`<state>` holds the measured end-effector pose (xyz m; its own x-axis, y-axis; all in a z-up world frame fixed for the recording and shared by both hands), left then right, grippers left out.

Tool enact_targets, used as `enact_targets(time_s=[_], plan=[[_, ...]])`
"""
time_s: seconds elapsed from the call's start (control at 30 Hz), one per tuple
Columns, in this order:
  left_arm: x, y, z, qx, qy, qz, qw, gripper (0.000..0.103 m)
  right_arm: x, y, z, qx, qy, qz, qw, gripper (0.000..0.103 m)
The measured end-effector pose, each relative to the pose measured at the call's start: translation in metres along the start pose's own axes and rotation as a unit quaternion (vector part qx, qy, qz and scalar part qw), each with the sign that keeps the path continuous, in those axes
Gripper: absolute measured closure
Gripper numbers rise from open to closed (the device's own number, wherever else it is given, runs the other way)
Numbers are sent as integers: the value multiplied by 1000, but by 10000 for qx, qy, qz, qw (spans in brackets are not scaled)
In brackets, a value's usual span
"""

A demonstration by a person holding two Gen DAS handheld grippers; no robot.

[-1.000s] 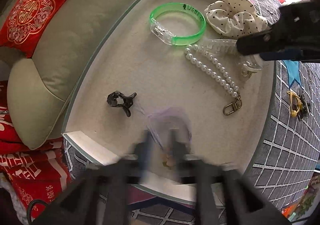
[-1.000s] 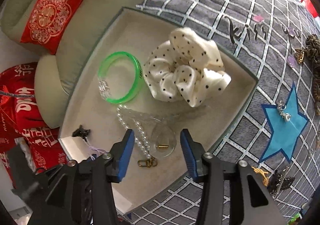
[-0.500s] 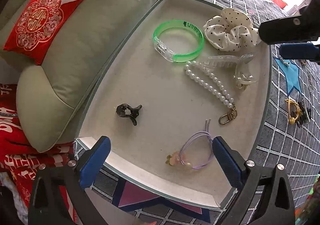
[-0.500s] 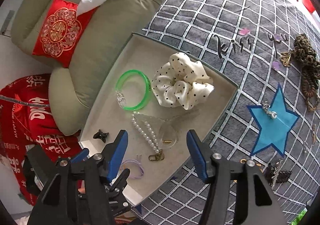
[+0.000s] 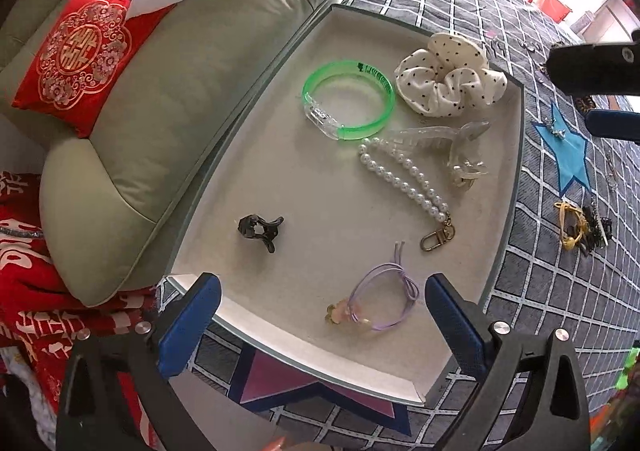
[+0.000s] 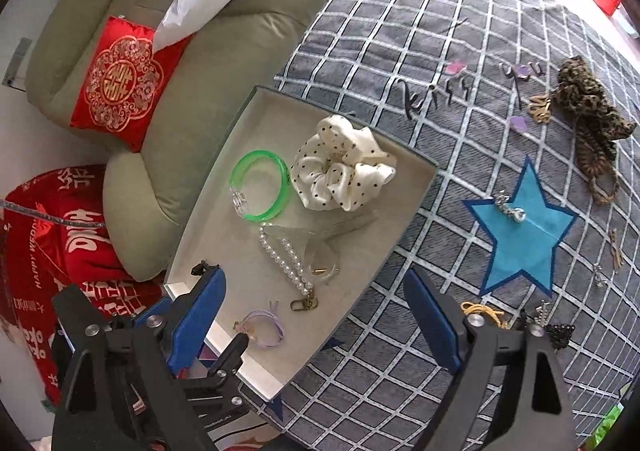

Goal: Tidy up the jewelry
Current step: 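Move both tools back over the jewelry on the mat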

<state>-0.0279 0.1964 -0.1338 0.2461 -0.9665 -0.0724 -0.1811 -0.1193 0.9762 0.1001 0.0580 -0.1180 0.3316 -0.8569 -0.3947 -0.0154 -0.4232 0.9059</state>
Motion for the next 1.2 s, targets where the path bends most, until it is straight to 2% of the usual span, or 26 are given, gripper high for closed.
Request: enact_targets(time_s=[0.2, 0.37, 0.43, 0.5, 0.6, 0.87, 1.0, 1.2], plan=[[-4, 15, 1, 90, 119, -90, 9998, 1, 3, 12, 4, 208, -54, -27, 9998, 11], [-16, 19, -3, 102, 165, -607, 9980, 1, 3, 17, 9, 230, -17, -69, 9997, 11], [-21, 21, -4, 83, 196, -681, 9975, 1, 3, 19, 10, 247, -5, -76, 9997, 11], [-23, 22, -3, 23, 214, -681, 9974, 1, 5, 22, 12, 277, -12, -69, 9996, 11], [-21, 21, -2, -90, 180, -494, 9986, 1, 10, 26, 15, 313, -64, -57, 9995, 11], [2, 32, -9, 15, -49, -364, 9993, 1, 43, 39, 29, 314, -488, 35, 9983, 11], [17, 34, -17, 75, -174, -341, 9992, 1, 73, 48, 42, 327, -812, 127, 9961, 11], [53, 37, -32, 201, -669, -322, 9970, 1, 129, 63, 68, 331, -1374, 380, 9892, 11]])
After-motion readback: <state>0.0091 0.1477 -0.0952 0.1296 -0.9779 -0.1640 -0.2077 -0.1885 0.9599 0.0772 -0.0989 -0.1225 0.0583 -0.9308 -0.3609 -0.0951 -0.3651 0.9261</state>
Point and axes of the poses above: each gripper's, at about its wrist camera, not at the fingertips, and y roughly against the way its jaws point, x to its right, z to its underside, the point moved 2 cm from there along -y, roughly the way its jaws point, and after that the axes turned 2 degrees about x, right-handed, at the moved point
